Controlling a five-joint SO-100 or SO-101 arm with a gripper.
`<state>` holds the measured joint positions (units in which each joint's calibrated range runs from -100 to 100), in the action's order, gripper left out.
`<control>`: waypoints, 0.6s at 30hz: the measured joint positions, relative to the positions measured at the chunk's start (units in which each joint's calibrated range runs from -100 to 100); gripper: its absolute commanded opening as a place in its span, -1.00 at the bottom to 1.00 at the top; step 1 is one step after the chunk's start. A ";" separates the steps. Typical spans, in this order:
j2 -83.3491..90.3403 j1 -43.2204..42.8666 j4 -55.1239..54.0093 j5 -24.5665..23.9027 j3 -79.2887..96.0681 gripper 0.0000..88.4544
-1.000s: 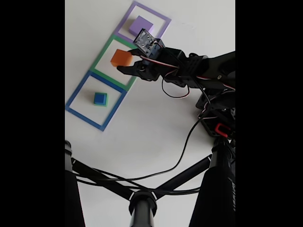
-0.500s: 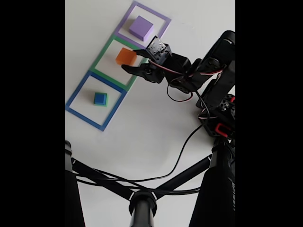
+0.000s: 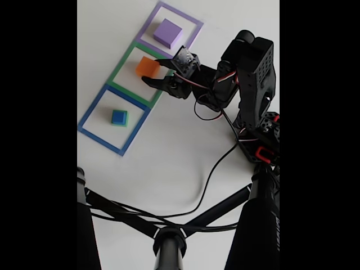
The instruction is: Tower of hanoi
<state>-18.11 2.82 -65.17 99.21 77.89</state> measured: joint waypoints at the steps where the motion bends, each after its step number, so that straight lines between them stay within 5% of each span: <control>1: -0.68 0.08 -0.48 0.00 -0.17 -0.73; 18: -5.66 0.08 -4.65 0.00 -1.04 -0.49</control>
<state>-23.77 2.91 -69.82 99.21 76.85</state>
